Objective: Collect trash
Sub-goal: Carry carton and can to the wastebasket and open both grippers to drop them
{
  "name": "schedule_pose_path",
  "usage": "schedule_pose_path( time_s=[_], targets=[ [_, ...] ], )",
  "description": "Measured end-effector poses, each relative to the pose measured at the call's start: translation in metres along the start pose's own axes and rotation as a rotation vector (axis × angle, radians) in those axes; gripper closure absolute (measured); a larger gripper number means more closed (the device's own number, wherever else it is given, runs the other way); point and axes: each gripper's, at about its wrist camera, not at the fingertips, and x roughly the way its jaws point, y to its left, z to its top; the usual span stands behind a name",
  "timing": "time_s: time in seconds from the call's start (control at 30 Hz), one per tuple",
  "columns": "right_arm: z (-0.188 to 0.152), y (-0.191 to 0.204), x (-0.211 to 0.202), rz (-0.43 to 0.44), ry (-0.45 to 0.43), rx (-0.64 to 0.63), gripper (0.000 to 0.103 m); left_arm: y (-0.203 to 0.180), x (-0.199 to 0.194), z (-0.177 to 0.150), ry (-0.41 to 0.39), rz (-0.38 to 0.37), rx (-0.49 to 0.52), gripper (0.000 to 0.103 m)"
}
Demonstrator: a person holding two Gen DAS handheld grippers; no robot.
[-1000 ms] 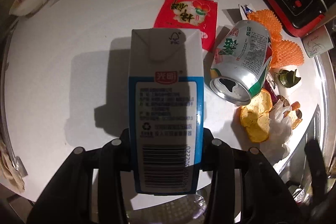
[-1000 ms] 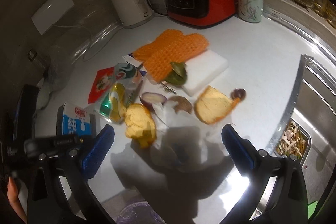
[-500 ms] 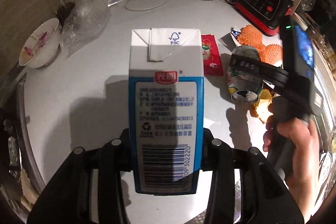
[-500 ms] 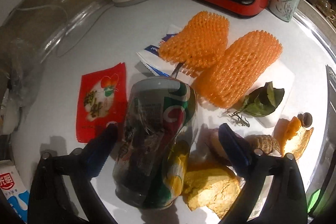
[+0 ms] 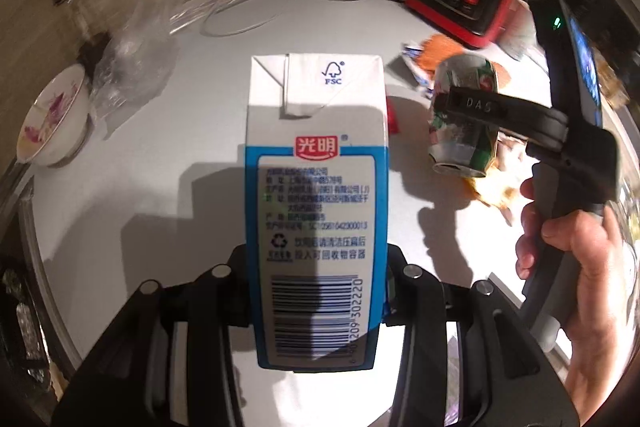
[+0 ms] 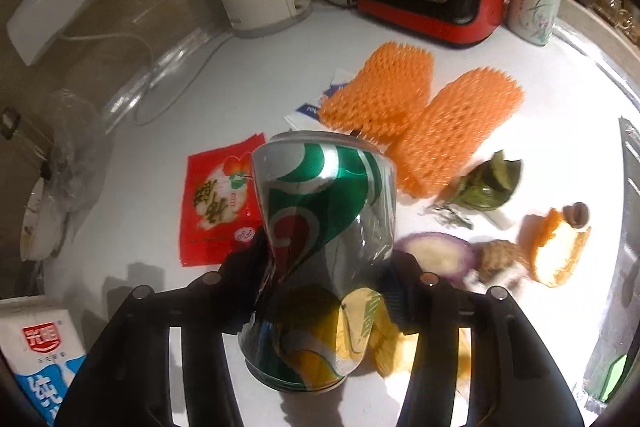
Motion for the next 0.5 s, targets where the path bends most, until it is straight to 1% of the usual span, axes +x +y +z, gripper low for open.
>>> schedule_pose_path(
  time_s=[0.07,0.17,0.27,0.33,0.4,0.5],
  targets=[
    [-0.011,-0.009,-0.028,0.014,-0.033,-0.002,0.051,-0.011,-0.009,-0.008,-0.012,-0.023,0.033,0.062],
    [-0.032,-0.026,-0.073,0.011,-0.075,-0.012,0.051,-0.034,-0.025,-0.026,-0.028,-0.055,0.096,0.062],
    [-0.072,-0.053,-0.122,0.002,-0.098,-0.015,0.051,-0.063,-0.044,-0.053,-0.042,-0.098,0.178,0.062],
    [-0.099,-0.071,-0.145,-0.016,-0.090,-0.010,0.051,-0.083,-0.053,-0.075,-0.034,-0.136,0.226,0.062],
    [-0.130,-0.091,-0.164,-0.029,-0.071,0.001,0.051,-0.103,-0.056,-0.101,-0.003,-0.184,0.264,0.062],
    [-0.174,-0.122,-0.179,-0.061,-0.031,0.027,0.051,-0.129,-0.050,-0.141,0.048,-0.211,0.314,0.062]
  ],
)
